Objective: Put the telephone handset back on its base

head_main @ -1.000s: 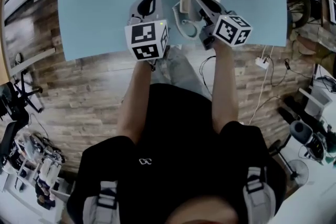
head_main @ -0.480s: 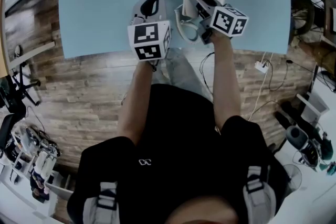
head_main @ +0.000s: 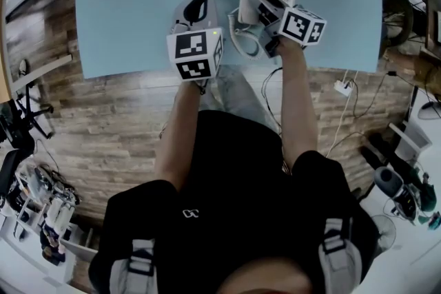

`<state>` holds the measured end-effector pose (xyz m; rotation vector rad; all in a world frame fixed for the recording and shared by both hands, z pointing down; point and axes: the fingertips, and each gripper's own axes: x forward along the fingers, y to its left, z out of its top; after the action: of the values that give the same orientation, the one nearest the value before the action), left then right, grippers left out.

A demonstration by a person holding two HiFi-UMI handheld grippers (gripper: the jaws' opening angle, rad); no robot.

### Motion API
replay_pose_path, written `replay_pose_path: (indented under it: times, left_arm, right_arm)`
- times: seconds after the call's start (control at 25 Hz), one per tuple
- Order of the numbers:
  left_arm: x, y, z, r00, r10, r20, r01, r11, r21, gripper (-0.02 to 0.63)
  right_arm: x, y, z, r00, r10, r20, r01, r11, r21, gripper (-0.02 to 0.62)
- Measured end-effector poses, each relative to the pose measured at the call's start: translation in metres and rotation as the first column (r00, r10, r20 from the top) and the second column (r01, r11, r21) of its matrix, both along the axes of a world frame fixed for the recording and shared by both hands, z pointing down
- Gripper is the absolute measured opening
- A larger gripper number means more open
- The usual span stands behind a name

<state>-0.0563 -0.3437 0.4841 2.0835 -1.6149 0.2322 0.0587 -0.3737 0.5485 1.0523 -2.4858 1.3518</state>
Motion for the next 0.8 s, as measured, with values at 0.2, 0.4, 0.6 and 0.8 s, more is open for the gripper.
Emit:
replay_pose_path:
  times: [0.2, 0.4, 0.6, 0.8]
  left_arm:
    - [0.001, -0.003, -0.001, 1.000, 0.004, -0.002, -0.004, 1.000, 0.000, 0.000]
    - [0.007, -0.008, 0.001, 1.000, 0.011, -0.004, -0.011, 1.000, -0.002, 0.000]
    - [0.017, -0.011, -0.003, 1.000, 0.024, -0.007, -0.024, 1.000, 0.005, 0.000]
    - [0.022, -0.014, -0.004, 1.000, 0.029, -0.008, -0.029, 1.000, 0.006, 0.000]
  right_arm:
    - [0.000, 0.000, 0.001, 1.000, -0.009, 0.016, 0.009, 1.000, -0.010, 0.092]
    - [0.009, -0.003, 0.004, 0.996, -0.005, -0.095, 0.007, 1.000, 0.027, 0.118]
    - [0.018, -0.005, 0.000, 0.978, 0.046, -0.201, -0.033, 0.997, 0.069, 0.143]
    - [0.028, 0.001, 0.003, 0.961, 0.148, -0.232, -0.134, 0.988, 0.072, 0.134]
